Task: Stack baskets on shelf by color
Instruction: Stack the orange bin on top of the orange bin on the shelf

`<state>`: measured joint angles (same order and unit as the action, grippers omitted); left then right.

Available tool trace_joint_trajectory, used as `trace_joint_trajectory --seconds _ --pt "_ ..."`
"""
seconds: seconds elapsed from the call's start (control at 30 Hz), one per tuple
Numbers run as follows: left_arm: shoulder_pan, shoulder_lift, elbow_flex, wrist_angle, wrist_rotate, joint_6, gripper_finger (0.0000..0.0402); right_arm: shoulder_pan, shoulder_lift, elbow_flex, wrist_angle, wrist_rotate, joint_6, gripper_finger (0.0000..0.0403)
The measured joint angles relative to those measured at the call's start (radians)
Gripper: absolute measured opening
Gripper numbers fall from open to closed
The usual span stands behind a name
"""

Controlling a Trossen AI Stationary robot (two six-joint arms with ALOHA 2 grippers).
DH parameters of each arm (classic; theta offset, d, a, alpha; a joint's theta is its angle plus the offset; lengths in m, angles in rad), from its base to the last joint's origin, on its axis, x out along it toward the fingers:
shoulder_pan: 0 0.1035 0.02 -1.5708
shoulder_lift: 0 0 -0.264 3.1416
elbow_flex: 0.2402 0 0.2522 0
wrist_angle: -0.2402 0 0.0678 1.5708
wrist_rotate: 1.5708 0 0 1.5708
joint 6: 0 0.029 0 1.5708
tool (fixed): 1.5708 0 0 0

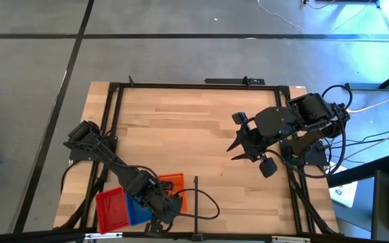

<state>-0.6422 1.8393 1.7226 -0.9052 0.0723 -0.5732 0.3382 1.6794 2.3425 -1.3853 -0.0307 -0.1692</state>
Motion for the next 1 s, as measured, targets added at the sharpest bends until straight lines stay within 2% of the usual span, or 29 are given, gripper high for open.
trace_joint_trajectory --seconds 0.4,0.57,1.0 --pt "0.010 -0.006 0.031 -0.038 -0.004 0.000 0.0000 0.000 0.000 0.000 0.000 0.000 0.000 0.0124" --pt "0.008 -0.008 0.073 -0.077 -0.052 0.008 0.0000 0.000 0.000 0.000 0.000 0.000 0.000 0.0124" --pt "0.007 -0.008 0.037 -0.074 -0.034 0.007 0.0000 0.000 0.000 0.000 -0.006 0.000 0.000 0.0124"
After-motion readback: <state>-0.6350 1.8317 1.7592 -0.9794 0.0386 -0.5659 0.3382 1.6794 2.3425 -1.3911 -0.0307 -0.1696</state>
